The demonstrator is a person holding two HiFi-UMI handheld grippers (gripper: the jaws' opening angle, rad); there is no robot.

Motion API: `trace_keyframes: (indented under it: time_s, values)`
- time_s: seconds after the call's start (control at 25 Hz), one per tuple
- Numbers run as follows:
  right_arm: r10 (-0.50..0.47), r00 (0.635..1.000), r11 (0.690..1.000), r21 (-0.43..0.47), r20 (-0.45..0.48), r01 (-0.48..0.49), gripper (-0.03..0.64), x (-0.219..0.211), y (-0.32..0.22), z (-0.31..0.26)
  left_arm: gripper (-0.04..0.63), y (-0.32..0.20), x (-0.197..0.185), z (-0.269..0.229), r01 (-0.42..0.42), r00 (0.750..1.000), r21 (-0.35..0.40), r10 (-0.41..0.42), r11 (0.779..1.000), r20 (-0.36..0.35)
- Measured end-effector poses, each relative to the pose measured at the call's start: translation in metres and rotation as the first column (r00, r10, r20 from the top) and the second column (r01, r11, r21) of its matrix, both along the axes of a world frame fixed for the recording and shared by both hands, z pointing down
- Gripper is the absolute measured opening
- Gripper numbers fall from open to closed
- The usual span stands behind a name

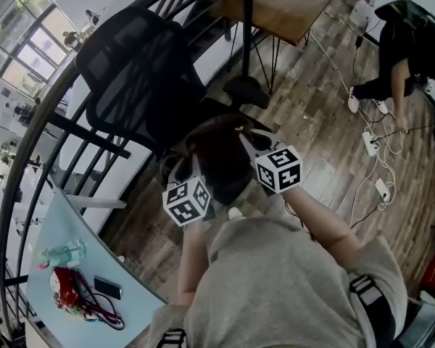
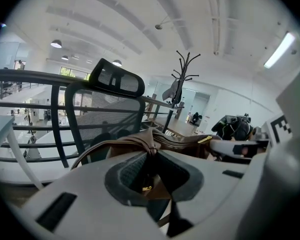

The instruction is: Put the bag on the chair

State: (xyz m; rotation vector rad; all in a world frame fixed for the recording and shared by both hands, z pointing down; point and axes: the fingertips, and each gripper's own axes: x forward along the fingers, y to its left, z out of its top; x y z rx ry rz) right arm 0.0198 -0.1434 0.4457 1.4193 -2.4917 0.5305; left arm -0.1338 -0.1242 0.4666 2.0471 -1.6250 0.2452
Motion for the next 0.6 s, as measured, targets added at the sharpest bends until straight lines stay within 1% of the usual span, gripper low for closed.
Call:
trace_keyframes:
  time_s: [0.4, 0.6]
  values:
    - [0.019, 1.000, 1.000, 0.009, -0.006, -0.019, 0.031, -0.016, -0.045, 0.008, 0.048, -0.046, -0.017, 0.012, -0.031, 0.999, -0.002, 0.031, 1.000, 0.012]
    - [0.028, 1.000, 0.999, -0.016, -0.013, -0.028, 0.031, -0.016, -0.066, 0.025, 0.048, -0.062, -0.016, 0.032, -0.040, 0.999, -0.019, 0.040, 0.999, 0.004]
